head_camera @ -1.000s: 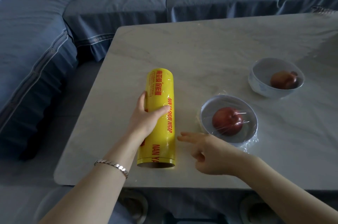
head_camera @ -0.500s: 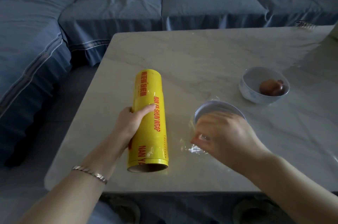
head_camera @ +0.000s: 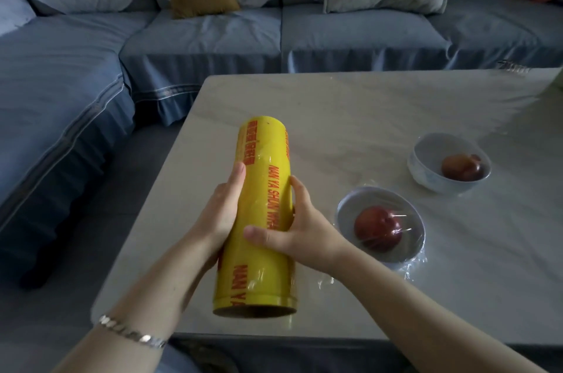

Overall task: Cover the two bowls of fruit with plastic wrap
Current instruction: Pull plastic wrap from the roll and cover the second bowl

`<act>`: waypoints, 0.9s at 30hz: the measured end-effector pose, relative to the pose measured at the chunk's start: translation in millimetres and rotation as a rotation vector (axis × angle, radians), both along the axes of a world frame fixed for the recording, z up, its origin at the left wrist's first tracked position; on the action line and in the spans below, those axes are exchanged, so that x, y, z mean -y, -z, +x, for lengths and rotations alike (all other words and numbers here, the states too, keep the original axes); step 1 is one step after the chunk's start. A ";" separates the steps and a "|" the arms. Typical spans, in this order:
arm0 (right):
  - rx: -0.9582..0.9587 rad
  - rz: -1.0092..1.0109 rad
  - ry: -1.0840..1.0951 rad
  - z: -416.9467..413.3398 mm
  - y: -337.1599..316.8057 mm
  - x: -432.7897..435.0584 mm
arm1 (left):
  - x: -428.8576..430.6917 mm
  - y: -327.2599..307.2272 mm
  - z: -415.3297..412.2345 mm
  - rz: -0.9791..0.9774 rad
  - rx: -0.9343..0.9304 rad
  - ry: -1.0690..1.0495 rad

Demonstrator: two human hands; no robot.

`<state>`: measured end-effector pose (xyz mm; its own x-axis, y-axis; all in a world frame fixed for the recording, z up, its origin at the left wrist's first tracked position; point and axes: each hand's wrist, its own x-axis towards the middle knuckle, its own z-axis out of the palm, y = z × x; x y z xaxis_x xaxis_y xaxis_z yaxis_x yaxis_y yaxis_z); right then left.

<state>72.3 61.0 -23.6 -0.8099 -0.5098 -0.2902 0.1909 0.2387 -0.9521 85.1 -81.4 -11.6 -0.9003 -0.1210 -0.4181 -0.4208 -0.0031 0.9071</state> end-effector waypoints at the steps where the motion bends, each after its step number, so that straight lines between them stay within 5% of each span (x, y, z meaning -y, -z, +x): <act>1: 0.017 -0.045 0.042 -4.7 5.1 0.5 | -1.1 1.1 2.5 0.013 -0.014 0.015; 8: 0.171 -0.384 0.207 -57.2 -11.6 -6.7 | -19.7 3.7 20.4 -0.079 -0.206 0.054; 18: 0.228 -0.310 0.480 -70.3 0.9 -40.0 | -24.5 4.7 4.7 -0.352 -0.266 -0.089; 22: -0.198 0.274 0.547 -67.8 19.2 -103.2 | -22.9 14.3 -33.8 -0.416 -0.378 -0.377; 27: -0.266 0.539 0.560 -58.0 35.0 -152.1 | -22.8 20.2 -89.2 -0.394 -0.523 -0.583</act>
<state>14.3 213.2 -58.6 -0.9792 0.1450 -0.1420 0.2016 0.6123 -0.7645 -4.1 -58.6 -31.8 -0.7146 -0.6704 0.1998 0.0202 0.2657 0.9638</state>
